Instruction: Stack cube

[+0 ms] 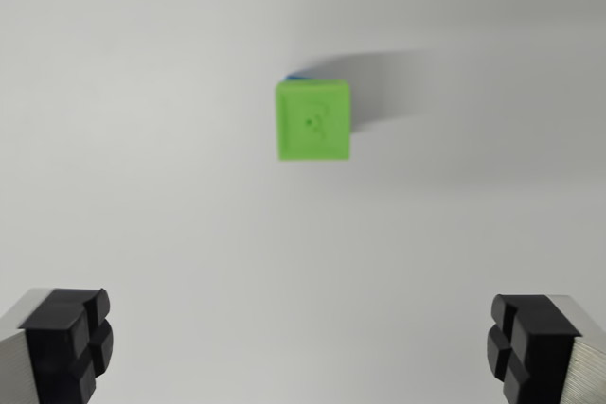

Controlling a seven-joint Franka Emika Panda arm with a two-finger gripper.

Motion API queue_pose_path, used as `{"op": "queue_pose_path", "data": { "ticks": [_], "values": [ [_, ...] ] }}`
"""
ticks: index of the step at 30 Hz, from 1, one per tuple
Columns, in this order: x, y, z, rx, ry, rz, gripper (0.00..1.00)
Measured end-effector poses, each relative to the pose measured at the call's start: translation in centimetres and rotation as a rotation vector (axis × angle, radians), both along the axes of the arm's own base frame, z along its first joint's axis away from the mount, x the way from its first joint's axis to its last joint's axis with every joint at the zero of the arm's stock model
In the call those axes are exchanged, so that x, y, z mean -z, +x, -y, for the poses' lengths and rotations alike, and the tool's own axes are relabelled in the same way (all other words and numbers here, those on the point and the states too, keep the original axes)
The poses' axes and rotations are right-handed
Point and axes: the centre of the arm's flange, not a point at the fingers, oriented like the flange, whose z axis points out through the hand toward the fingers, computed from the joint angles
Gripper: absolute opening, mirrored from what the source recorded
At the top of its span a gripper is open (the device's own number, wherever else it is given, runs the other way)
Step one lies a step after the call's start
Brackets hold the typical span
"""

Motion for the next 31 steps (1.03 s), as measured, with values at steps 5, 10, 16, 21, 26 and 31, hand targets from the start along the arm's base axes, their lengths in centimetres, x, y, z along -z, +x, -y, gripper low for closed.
{"op": "queue_pose_path", "data": {
  "ticks": [5,10,16,21,26,31],
  "values": [
    [-0.38,0.01,0.0,0.0,0.0,-0.001,1.0],
    [-0.43,0.0,0.0,0.0,0.0,-0.001,1.0],
    [-0.41,0.0,0.0,0.0,0.0,-0.002,1.0],
    [-0.41,0.0,0.0,0.0,0.0,-0.002,1.0],
    [-0.41,0.0,0.0,0.0,0.0,-0.002,1.0],
    [-0.41,0.0,0.0,0.0,0.0,-0.002,1.0]
  ]
}}
